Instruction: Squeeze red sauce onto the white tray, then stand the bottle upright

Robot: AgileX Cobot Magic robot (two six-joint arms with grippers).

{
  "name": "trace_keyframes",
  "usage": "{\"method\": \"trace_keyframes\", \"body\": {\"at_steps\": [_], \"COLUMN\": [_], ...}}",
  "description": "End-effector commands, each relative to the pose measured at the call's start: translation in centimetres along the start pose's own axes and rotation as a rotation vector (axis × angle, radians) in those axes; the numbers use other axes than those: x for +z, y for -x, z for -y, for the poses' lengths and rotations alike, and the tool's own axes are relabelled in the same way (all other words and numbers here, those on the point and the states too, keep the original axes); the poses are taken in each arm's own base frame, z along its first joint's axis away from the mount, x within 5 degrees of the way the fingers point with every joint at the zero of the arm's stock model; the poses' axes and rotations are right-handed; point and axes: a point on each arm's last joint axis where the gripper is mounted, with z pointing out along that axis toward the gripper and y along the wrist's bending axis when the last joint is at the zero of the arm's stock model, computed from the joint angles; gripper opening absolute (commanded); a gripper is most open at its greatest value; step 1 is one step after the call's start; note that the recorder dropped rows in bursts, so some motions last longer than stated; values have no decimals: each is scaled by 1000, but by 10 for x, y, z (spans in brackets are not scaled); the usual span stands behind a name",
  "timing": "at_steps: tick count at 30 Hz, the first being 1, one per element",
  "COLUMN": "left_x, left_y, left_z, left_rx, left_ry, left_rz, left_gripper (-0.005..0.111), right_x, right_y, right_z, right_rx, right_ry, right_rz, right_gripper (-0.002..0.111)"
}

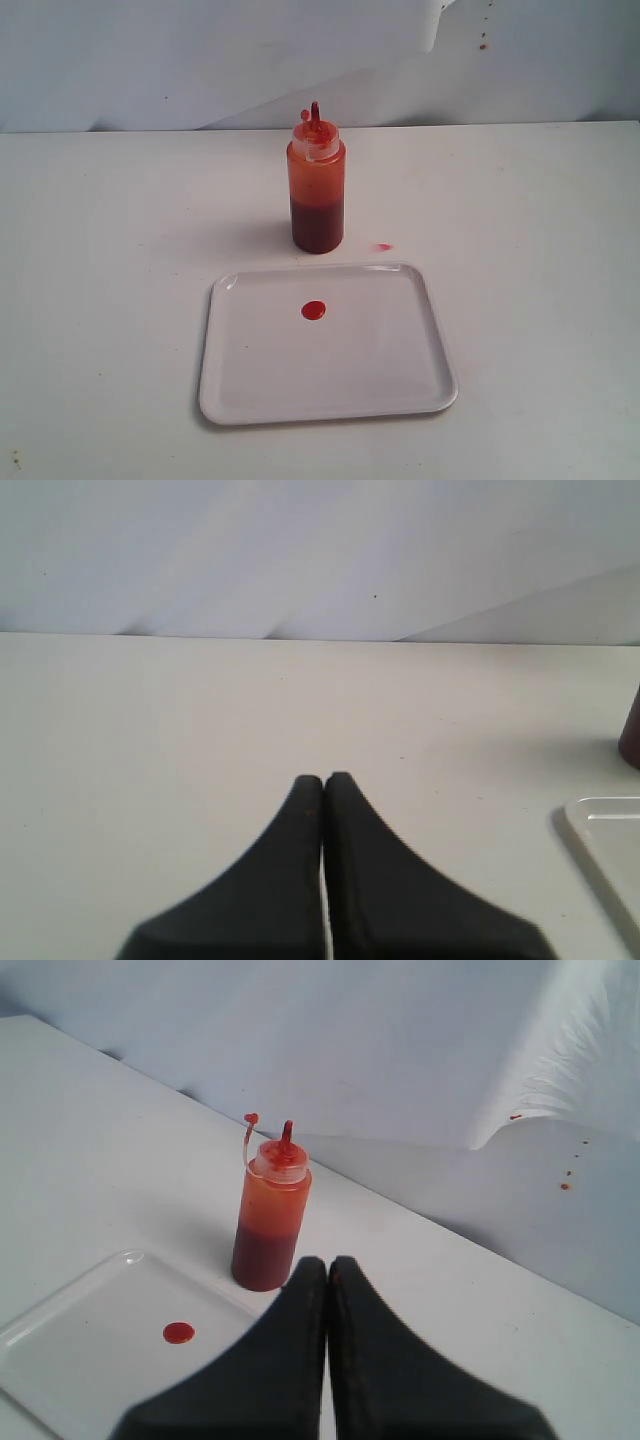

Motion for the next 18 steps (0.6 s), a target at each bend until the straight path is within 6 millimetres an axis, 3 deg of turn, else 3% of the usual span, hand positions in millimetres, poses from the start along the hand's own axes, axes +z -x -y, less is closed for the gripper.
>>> {"method": "trace_keyframes", "body": {"at_steps": [1, 10, 18], "left_x": [0, 0, 0], "left_y": [-2, -2, -2], "left_z": [0, 0, 0], "left_rx": [-9, -9, -7], "left_ry": [2, 2, 2], "left_rz": [-3, -3, -3], "left_gripper": [0, 0, 0], "right_x": [0, -31, -71], "right_y": [-1, 1, -2], "right_z": [0, -1, 0], "right_rx": [4, -1, 45], "right_ry": [0, -37, -295], "right_rz": [2, 126, 241], "right_gripper": [0, 0, 0]}}
